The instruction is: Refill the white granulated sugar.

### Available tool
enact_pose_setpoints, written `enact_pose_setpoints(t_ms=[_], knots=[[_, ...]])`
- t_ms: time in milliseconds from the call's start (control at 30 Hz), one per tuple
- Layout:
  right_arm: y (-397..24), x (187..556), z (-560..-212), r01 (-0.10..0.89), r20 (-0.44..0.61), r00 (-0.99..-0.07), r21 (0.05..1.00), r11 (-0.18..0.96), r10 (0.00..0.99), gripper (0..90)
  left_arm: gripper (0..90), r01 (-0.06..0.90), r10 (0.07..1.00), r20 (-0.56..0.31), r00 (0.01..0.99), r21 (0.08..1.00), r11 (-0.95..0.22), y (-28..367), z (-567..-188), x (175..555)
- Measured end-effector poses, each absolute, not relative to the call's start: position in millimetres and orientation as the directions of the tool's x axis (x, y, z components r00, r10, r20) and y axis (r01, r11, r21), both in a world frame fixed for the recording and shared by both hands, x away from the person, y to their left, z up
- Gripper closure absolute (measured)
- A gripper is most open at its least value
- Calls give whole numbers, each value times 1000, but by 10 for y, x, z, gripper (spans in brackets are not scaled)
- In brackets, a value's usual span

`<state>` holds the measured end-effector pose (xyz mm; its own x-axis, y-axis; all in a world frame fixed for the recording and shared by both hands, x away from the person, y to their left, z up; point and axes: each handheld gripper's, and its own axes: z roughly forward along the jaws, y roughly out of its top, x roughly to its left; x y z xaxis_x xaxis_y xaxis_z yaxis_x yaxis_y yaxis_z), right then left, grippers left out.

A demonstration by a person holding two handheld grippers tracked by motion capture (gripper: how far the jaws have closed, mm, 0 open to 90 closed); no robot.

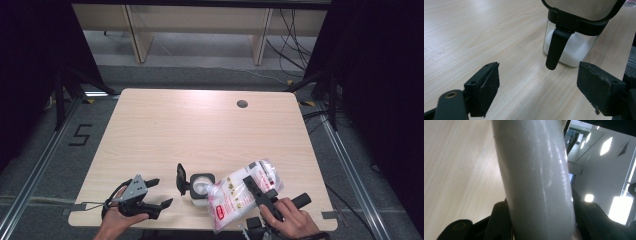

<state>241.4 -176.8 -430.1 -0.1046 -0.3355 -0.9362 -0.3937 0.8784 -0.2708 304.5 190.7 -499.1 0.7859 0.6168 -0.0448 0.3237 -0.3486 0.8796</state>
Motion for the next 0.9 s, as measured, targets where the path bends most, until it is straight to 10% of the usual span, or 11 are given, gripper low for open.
enact_pose_setpoints(t_ms=[900], knots=[[-1772, 2442, -4271, -399, -935, -103, -274, 875, -340, 620, 177, 335, 625, -54, 779, 878, -341, 1905, -4985, 3037]])
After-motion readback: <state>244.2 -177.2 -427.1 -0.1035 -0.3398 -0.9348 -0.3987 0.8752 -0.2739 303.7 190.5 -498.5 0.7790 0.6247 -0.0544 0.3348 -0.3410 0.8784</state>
